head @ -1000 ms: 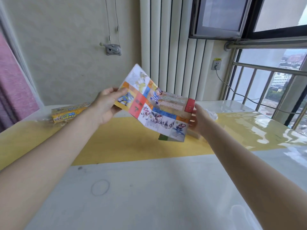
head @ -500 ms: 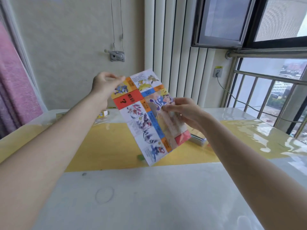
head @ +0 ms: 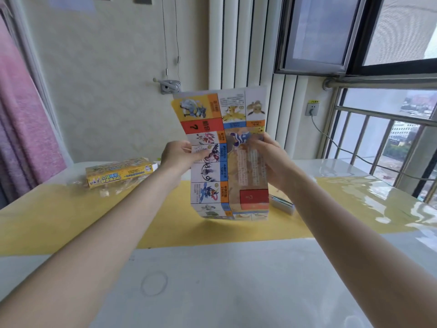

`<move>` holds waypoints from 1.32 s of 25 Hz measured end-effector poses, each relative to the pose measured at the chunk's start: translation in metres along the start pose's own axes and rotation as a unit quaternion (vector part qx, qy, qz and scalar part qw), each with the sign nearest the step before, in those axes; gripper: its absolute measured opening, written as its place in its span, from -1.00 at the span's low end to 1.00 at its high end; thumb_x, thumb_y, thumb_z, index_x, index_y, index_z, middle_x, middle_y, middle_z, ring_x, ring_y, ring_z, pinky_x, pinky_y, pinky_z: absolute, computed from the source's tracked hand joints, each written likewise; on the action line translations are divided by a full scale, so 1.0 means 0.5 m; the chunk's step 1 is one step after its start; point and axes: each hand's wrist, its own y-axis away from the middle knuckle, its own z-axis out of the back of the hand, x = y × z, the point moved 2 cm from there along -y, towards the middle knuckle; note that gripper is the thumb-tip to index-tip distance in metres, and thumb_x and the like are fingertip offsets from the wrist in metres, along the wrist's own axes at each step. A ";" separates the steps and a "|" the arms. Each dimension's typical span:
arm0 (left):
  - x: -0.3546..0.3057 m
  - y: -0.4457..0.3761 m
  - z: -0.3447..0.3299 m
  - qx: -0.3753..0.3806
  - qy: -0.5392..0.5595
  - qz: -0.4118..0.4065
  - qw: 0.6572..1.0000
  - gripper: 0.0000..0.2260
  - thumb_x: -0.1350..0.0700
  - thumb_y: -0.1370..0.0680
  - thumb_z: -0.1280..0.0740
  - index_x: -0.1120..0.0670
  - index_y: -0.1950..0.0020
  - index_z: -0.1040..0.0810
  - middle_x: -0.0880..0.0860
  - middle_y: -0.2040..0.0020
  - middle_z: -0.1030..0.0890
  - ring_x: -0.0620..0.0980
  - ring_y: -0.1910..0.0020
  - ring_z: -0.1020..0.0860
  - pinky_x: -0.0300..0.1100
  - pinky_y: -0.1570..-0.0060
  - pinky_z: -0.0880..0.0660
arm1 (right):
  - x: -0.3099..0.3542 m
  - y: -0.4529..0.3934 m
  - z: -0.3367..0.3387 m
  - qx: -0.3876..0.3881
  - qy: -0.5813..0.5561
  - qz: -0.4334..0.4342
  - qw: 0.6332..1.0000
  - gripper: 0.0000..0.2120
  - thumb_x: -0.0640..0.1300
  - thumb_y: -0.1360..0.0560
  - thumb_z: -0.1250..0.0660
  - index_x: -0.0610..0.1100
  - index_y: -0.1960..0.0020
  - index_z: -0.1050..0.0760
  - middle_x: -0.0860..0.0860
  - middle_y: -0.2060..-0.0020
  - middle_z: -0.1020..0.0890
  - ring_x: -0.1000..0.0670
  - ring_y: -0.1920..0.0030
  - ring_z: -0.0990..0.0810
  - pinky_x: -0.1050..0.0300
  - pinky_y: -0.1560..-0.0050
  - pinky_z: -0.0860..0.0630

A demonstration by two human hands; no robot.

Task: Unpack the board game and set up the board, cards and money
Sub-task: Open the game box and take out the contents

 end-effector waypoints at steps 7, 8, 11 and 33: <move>0.006 -0.008 0.042 0.112 0.119 0.074 0.984 -0.75 0.28 -0.42 -0.43 0.17 -0.08 -0.56 0.06 0.08 -0.65 -0.13 0.23 -0.63 -0.34 0.25 -0.59 | -0.002 0.013 -0.014 0.058 -0.064 -0.104 0.991 -0.37 0.31 -0.53 0.11 -0.09 -0.37 -0.33 -0.13 -0.27 -0.48 -0.12 -0.17 -0.52 -0.02 0.02 -0.54; 0.003 -0.004 0.041 0.117 0.136 0.077 0.981 -0.83 0.30 -0.44 -0.40 0.16 -0.02 -0.57 0.05 0.10 -0.64 -0.15 0.27 -0.62 -0.35 0.29 -0.58 | -0.001 0.023 -0.025 0.070 -0.030 -0.106 0.991 -0.38 0.31 -0.53 0.09 -0.07 -0.36 -0.34 -0.08 -0.26 -0.49 -0.08 -0.19 -0.50 0.00 -0.05 -0.52; -0.009 0.002 0.025 0.141 0.154 0.061 0.976 -0.87 0.33 -0.51 -0.31 0.17 -0.02 -0.53 0.06 0.10 -0.62 -0.09 0.22 -0.60 -0.32 0.28 -0.58 | -0.010 0.031 -0.043 0.051 0.020 -0.093 0.994 -0.60 0.04 -0.63 0.09 -0.13 0.10 -0.43 0.08 0.31 -0.58 0.10 0.24 -0.50 0.37 0.31 -0.49; 0.104 0.009 0.121 0.196 -0.291 0.164 0.922 -0.90 0.21 -0.57 -0.26 0.08 0.11 -0.53 0.06 0.21 -0.65 -0.03 0.30 -0.62 -0.20 0.26 -0.54 | 0.001 -0.029 0.104 -0.150 0.375 -0.091 0.910 -0.63 -0.39 -0.43 -0.30 -0.12 -0.19 -0.51 -0.13 0.01 -0.60 -0.10 0.26 -0.63 -0.06 0.35 -0.62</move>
